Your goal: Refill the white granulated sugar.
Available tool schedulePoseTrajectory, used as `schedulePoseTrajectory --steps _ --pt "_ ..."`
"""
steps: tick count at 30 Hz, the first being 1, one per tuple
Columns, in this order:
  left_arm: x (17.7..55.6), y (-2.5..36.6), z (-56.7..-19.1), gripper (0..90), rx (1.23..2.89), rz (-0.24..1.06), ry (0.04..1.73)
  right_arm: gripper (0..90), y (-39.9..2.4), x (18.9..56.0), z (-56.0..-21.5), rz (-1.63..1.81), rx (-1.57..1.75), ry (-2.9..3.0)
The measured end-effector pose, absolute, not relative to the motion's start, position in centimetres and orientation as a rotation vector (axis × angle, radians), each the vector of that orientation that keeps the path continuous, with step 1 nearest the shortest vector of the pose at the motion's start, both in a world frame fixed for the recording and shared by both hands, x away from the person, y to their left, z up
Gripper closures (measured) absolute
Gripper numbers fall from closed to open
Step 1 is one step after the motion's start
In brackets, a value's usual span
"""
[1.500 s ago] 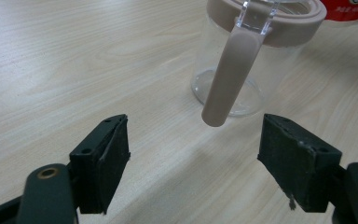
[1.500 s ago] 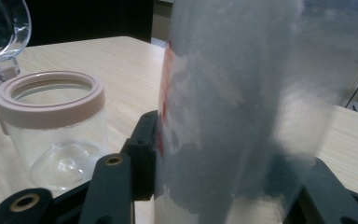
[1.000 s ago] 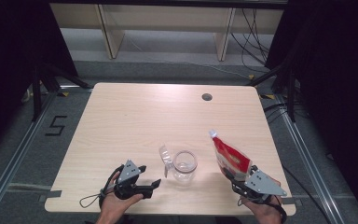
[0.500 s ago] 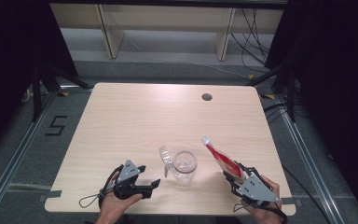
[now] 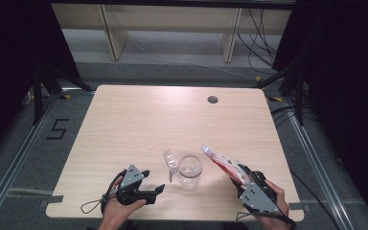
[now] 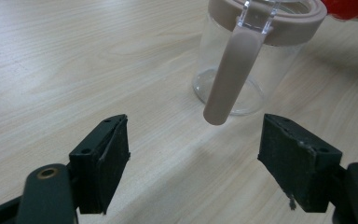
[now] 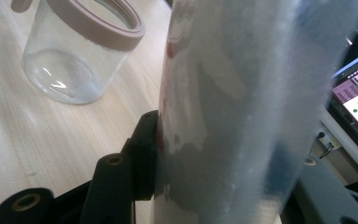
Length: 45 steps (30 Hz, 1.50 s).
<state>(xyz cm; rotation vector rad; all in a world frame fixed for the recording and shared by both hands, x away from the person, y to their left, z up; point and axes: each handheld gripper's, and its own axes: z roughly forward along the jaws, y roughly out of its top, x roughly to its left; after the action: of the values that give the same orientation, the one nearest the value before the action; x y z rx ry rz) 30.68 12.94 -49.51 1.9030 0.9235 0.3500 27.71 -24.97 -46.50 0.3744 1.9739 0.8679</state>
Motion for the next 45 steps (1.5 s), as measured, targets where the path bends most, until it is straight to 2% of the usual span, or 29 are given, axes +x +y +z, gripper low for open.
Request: schedulePoseTrajectory --steps 45 --pt "30.8 13.3 -49.5 22.5 1.893 0.357 0.931 54.3 -23.8 27.7 -47.5 0.570 0.192 1.965"
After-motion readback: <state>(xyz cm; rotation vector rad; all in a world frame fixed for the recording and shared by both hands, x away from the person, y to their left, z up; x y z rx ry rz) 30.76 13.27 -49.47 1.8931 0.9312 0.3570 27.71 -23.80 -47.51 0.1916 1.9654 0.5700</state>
